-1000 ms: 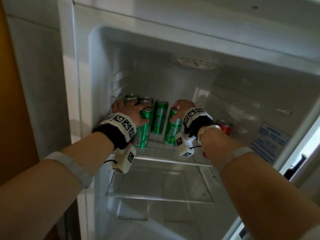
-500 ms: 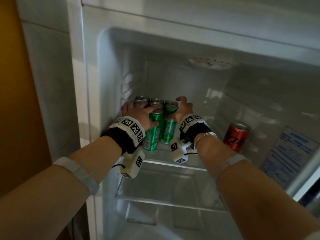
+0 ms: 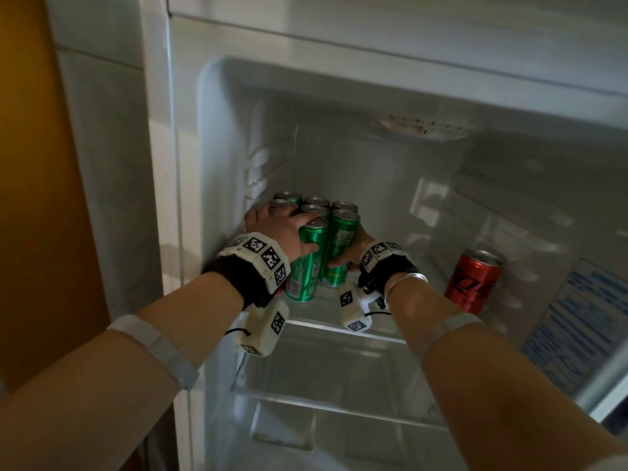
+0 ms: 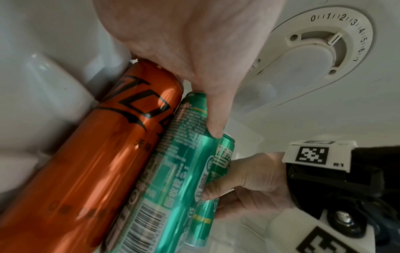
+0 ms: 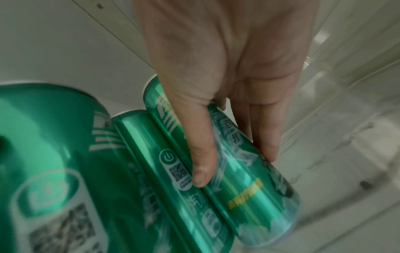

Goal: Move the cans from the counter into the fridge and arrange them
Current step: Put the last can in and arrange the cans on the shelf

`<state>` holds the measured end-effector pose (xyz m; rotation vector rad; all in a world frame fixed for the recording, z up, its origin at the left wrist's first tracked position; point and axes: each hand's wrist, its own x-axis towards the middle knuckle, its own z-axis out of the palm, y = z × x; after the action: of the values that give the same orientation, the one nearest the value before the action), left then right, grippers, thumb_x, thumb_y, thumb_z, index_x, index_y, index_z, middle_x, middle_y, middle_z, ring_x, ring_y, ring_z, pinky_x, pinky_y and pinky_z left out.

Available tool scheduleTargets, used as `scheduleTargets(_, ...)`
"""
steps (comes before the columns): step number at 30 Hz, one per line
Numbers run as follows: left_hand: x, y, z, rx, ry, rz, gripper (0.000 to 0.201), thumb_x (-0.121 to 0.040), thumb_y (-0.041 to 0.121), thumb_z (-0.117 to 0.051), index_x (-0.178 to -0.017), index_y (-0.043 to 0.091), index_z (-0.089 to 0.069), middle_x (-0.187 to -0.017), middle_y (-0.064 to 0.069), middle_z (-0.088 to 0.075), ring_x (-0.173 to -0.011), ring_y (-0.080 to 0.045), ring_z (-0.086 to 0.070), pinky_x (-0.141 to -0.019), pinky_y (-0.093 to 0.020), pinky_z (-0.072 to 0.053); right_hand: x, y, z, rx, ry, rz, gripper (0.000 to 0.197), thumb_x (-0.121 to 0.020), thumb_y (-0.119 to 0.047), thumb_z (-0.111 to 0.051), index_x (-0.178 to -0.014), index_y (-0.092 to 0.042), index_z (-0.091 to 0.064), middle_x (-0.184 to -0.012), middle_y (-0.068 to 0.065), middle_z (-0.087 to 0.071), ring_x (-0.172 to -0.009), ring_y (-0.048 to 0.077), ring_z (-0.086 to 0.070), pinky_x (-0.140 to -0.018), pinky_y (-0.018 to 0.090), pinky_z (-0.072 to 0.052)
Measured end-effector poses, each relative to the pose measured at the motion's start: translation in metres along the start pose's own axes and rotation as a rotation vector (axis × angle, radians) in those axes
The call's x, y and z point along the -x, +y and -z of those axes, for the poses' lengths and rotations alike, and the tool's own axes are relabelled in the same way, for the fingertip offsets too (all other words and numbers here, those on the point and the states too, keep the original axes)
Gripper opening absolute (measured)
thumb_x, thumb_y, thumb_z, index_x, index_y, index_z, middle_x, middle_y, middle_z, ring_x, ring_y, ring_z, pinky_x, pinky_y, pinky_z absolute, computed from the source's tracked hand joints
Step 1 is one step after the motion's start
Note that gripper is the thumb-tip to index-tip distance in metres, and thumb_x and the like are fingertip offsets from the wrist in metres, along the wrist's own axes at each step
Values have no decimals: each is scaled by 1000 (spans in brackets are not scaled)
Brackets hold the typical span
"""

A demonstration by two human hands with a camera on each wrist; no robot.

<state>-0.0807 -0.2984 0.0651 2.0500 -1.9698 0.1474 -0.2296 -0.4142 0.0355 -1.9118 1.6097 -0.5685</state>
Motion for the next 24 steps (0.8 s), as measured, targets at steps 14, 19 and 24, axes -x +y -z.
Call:
scheduleTargets(14,-2,-3,-1,-11,0,-13,68,-82,61,-49,-142,47,-21,-157,6,-17,-143,-34,-14,-118,-48,-7,53,-4,69,355,383,-4,32,-86,-14,-59,-118,-10,-61,-129,9,-58,-120,28,-54,-98,29,-42)
scheduleTargets(19,-2,-4,-1,-13,-10,-13,70,-82,63,-47,-143,48,-18,-158,9,-15,-144,-33,-11,-118,-47,-7,95,22,102,701,381,-148,38,-83,-30,-67,-119,-19,-59,-128,6,-54,-120,31,-50,-100,40,-40)
scheduleTargets(24,0,-3,2,12,-53,-2,69,-83,63,-46,-144,48,-16,-158,10,-11,-145,-35,-4,-119,-47,-3,129,55,107,836,300,-238,49,-75,-20,-73,-122,-17,-59,-134,9,-46,-117,34,-54,-92,37,-51)
